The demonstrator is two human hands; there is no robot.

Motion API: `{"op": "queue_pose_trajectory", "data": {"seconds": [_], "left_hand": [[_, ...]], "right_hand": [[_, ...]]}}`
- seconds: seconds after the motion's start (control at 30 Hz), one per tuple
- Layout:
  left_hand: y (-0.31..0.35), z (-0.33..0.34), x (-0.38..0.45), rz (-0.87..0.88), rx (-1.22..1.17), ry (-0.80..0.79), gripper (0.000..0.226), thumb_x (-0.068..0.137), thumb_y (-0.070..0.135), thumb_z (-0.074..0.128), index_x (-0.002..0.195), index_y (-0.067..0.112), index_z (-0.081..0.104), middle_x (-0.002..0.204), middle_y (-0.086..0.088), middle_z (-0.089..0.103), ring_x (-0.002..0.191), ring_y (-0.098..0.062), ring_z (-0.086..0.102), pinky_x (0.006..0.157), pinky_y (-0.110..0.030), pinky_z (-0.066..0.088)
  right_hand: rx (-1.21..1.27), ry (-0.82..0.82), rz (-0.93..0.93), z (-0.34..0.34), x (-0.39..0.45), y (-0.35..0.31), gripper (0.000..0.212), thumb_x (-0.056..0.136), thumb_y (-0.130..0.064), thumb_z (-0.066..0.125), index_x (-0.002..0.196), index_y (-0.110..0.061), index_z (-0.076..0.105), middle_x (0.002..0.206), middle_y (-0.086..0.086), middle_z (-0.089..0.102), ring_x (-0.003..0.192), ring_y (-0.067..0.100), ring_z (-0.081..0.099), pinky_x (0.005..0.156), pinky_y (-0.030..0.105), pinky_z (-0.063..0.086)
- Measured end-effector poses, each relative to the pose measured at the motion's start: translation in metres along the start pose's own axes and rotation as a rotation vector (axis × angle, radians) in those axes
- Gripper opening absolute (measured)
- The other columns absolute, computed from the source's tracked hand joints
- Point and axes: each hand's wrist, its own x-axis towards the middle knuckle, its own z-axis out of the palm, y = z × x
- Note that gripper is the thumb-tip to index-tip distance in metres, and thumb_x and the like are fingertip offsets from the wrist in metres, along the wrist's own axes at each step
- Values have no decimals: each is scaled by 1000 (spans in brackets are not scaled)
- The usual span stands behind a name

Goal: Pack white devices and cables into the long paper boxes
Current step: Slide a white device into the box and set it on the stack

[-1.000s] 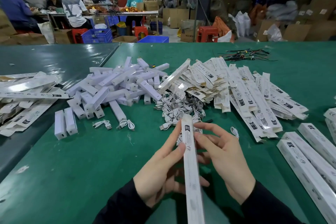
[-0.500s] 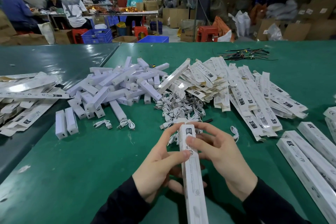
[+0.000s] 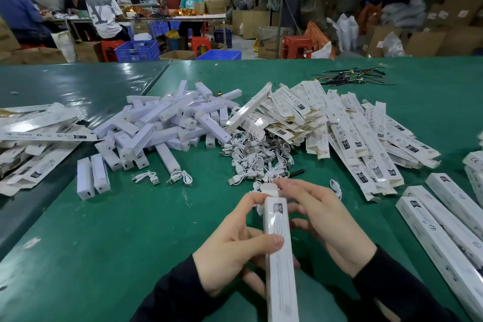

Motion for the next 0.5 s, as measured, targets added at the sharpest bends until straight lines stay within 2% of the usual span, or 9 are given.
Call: {"op": "queue_pose_trajectory", "data": {"seconds": [0.1,0.27,0.33,0.5], "left_hand": [[-4,3,1,-27,49,-14,45,84,17,60,120,24,34,96,-26,70,83,-45,65,48,-36,56],[-3,2,0,-25,68,-21,43,86,17,60,120,30,38,99,-25,70,83,-46,65,48,-34,57],[-3,4,1,-10,74,-8,36,85,16,60,110,38,45,99,-24,70,82,-46,65,48,-33,57],[-5,7,1,36,77,55,38,84,17,61,104,42,42,99,-26,68,77,-44,66,46,-34,56]], "right_hand": [[45,-13,97,0,0,-1,32,91,-39,60,90,-13,79,94,12,76,75,15,66,62,22,52],[92,-47,118,-3,0,-3,22,85,-30,68,94,-14,79,98,15,75,83,18,67,71,24,53],[123,-73,139,-5,1,-3,21,80,-24,71,95,-10,79,95,14,75,84,18,68,75,27,53],[146,-75,132,-5,1,-4,18,80,-17,70,93,-8,79,86,9,75,77,15,66,69,22,53]]}}
